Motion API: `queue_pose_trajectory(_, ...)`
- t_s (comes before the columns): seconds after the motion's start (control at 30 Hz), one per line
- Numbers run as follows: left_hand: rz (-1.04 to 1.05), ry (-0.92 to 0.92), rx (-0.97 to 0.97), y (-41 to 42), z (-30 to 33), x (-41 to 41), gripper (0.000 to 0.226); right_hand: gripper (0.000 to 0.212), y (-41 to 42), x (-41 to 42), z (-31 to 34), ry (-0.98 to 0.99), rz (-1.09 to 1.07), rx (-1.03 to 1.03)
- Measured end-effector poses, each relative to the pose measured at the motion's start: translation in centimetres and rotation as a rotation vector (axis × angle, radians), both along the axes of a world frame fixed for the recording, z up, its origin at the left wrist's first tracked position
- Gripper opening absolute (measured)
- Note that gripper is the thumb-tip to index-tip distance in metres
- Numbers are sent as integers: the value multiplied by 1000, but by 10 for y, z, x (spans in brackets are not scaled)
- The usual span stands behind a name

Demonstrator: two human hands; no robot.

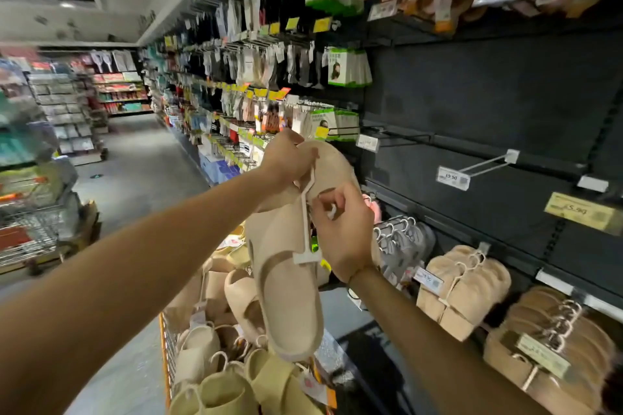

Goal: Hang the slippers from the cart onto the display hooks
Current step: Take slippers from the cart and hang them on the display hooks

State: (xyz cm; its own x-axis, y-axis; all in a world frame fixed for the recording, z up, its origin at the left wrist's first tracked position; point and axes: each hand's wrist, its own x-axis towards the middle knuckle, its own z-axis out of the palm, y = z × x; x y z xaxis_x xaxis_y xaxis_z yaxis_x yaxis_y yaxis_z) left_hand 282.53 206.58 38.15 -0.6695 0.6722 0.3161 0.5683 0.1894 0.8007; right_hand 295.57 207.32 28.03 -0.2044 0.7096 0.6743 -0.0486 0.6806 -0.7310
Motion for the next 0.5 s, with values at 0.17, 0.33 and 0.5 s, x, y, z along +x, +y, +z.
queue_pose_trajectory(0.17, -58, -11, -174, 22, 0, 29, 16, 34, 8, 24, 3, -16, -53, 8)
queue_pose_trajectory(0.33, -163, -6, -401, 36, -5, 51, 11, 35, 18, 43, -9, -21, -82, -30)
queue_pose_trajectory(0.5, -199, -84, -503, 51, -19, 57, 30, 37, 21, 57, -22, -29, -93, -17)
